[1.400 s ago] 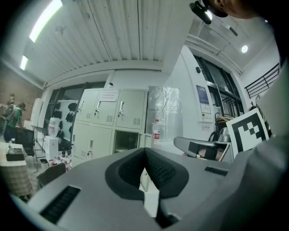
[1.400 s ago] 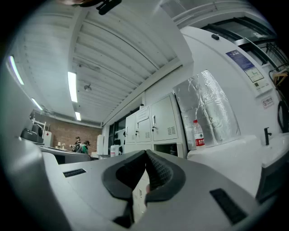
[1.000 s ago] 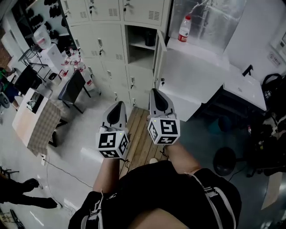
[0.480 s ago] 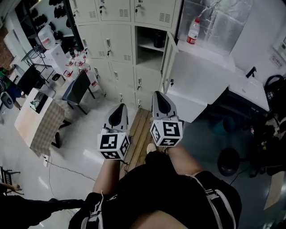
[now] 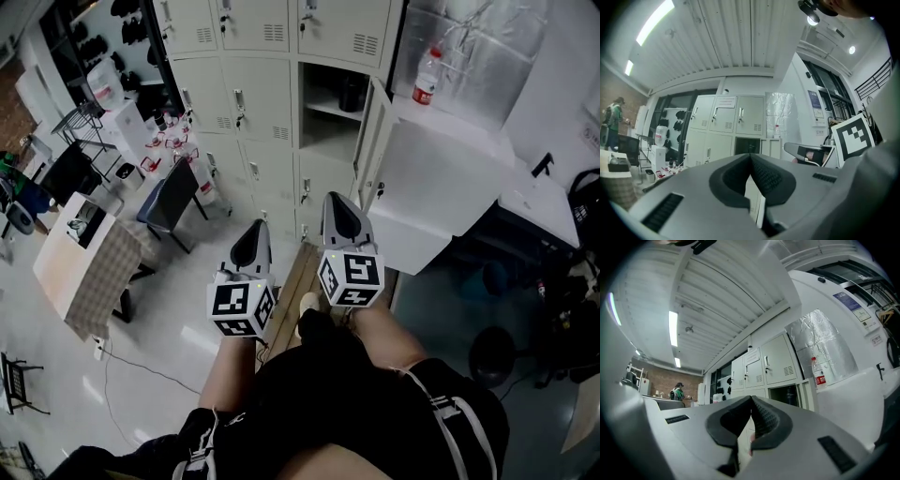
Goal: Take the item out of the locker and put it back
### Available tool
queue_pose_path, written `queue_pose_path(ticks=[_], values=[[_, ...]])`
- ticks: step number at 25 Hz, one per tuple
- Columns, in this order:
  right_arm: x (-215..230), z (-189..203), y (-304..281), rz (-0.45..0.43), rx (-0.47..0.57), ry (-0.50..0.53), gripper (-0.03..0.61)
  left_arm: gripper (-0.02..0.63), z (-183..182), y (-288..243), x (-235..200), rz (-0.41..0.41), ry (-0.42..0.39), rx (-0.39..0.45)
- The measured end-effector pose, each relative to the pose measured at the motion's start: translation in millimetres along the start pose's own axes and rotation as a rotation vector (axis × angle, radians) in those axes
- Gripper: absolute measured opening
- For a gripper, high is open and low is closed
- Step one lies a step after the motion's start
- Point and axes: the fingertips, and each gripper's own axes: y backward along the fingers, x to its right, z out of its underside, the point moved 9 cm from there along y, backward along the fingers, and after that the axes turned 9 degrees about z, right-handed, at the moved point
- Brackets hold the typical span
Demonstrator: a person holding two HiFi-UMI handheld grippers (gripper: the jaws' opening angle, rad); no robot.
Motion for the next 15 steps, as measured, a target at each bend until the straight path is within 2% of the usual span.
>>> queue_pose_path(ticks=[3,7,15], values=[[4.5,22.7,-33.1,0.004,0.013,0.003,0.015,0.014,19.4,-25.9,-25.0,-0.009,0.0,0.015],[19.3,51.9,-97.5,0.025,0.029,0.015,0.015,0.012,39.9,-89.5,-61.9,0.013,-0.013,0.027],[60.1,76.5,-234.0,0.095,0.032,0.011,0.015,0.012,43.9,-240.8,-126.4,0.102,-0.025,0.022]])
